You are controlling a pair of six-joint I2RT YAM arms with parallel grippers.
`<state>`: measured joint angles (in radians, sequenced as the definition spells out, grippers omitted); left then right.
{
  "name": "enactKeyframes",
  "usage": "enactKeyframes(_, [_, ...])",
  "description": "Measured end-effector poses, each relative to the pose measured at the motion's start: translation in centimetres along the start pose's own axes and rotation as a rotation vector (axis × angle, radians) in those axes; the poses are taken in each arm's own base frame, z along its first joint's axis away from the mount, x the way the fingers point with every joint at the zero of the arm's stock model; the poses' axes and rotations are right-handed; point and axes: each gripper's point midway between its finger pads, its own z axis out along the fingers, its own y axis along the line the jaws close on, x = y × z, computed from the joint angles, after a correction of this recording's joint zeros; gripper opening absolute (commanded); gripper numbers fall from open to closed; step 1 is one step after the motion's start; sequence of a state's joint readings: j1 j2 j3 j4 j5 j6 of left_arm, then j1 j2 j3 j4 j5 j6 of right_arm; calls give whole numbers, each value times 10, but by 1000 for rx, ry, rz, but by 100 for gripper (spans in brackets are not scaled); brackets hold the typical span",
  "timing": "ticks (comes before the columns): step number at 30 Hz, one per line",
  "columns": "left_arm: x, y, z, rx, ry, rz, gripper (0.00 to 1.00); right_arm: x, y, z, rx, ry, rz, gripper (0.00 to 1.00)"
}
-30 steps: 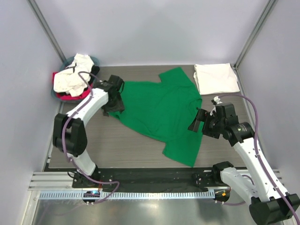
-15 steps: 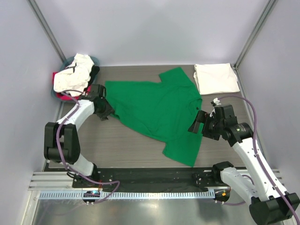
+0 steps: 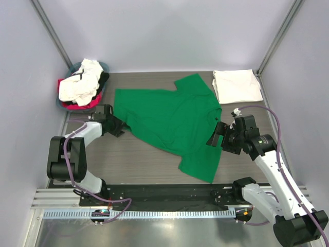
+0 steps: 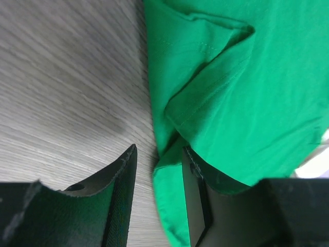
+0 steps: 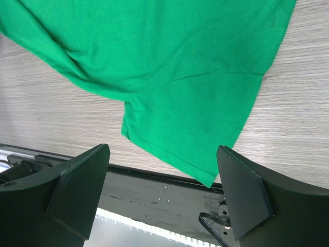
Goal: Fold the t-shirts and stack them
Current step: Flatten the tshirt out
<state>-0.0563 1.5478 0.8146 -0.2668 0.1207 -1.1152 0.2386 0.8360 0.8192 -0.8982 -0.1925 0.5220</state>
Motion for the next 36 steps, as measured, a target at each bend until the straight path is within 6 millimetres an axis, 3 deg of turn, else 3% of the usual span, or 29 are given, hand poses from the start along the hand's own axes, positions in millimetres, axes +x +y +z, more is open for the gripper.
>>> enactKeyframes(11, [-12, -19, -10, 159, -101, -191, 43, -1, -1, 1, 6, -2, 0, 92])
enactKeyframes(20, [-19, -31, -11, 213, -127, -240, 42, -1, -1, 1, 5, -4, -1, 92])
enactKeyframes(36, [-7, -25, 15, 161, -109, -245, 38, -2, 0, 1, 2, -7, -2, 92])
